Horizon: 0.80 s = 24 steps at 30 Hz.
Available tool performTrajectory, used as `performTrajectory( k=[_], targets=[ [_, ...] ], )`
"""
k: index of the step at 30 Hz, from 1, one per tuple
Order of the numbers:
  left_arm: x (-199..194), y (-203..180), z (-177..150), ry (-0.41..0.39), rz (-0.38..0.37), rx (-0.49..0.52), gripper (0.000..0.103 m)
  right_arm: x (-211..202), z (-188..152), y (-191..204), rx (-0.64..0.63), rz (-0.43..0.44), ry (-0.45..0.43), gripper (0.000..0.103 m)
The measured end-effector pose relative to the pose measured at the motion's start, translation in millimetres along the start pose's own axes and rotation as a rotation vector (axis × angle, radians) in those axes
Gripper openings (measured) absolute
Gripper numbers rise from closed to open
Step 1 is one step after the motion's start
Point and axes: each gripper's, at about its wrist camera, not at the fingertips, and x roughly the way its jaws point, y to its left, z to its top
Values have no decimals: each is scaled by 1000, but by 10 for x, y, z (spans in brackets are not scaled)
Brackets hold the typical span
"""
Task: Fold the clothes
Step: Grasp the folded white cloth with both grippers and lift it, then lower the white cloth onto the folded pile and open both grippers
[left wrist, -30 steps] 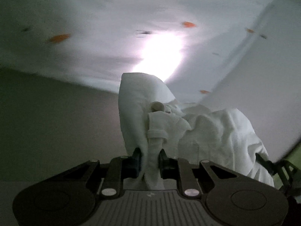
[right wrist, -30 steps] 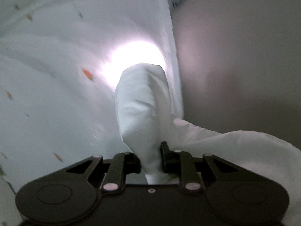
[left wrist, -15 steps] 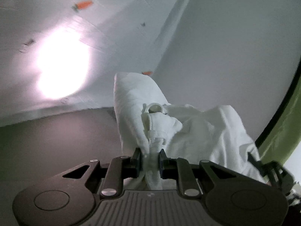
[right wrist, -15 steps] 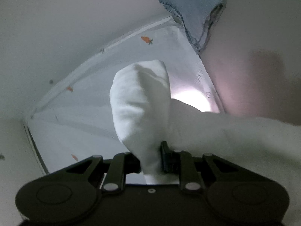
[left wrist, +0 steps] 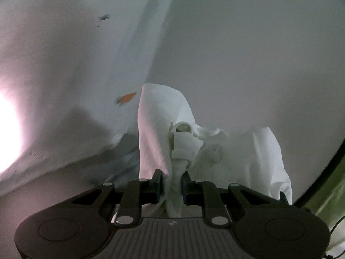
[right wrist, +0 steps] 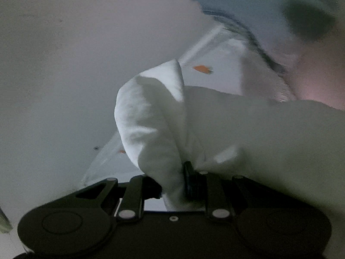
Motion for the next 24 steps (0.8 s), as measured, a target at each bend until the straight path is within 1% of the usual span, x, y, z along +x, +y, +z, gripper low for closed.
performTrajectory(
  k=[2,5,6,7,8,9,10,11,12,13,14,15,16,17,18,19,20,21,22,23,24],
  targets=[
    [300,-24,195,3,-22,30,19,149,165,41,-15,55,-25,21],
    [749,-60,487,7,-54,74,20,274,439,41,-34,132,-108,21],
    [956,-61,528,20,-38,94,22,251,527,39,-66,111,-158,20],
    [1200,-56,533,41,-5,118,28,210,613,41,-107,75,-215,20],
    [1435,-27,511,65,48,129,30,169,699,42,-149,38,-272,21],
    [1611,17,478,79,96,126,29,113,766,125,-240,-83,-346,28],
    [1753,62,450,85,134,119,29,53,825,237,-349,-233,-425,35],
    [1814,159,426,77,145,99,30,54,812,382,-484,-394,-479,46],
    [1823,290,406,62,139,72,35,76,773,539,-629,-558,-524,54],
    [1842,377,378,52,131,43,45,97,735,697,-773,-723,-566,56],
    [1866,435,347,45,120,15,50,181,636,827,-955,-855,-572,67],
    [1905,482,291,55,119,8,56,315,473,902,-1159,-969,-590,69],
    [1954,520,218,75,124,17,57,459,295,961,-1368,-1078,-613,69],
    [2003,559,146,96,129,25,57,572,179,973,-1509,-1117,-604,69],
    [2043,596,65,110,140,28,57,676,84,970,-1628,-1130,-583,69],
    [2076,631,-20,121,155,28,57,755,29,945,-1708,-1094,-546,69],
    [2109,666,-105,132,171,28,58,826,-12,912,-1774,-1041,-502,69],
    [2143,701,-191,142,186,28,60,901,33,842,-1787,-1008,-425,68],
    [2176,736,-276,153,201,28,62,971,170,735,-1741,-1024,-347,68],
    [2209,771,-361,164,217,28,63,1007,334,592,-1689,-1084,-315,68],
    [2243,807,-447,175,232,28,68,1033,499,439,-1639,-1154,-296,69]
  ],
)
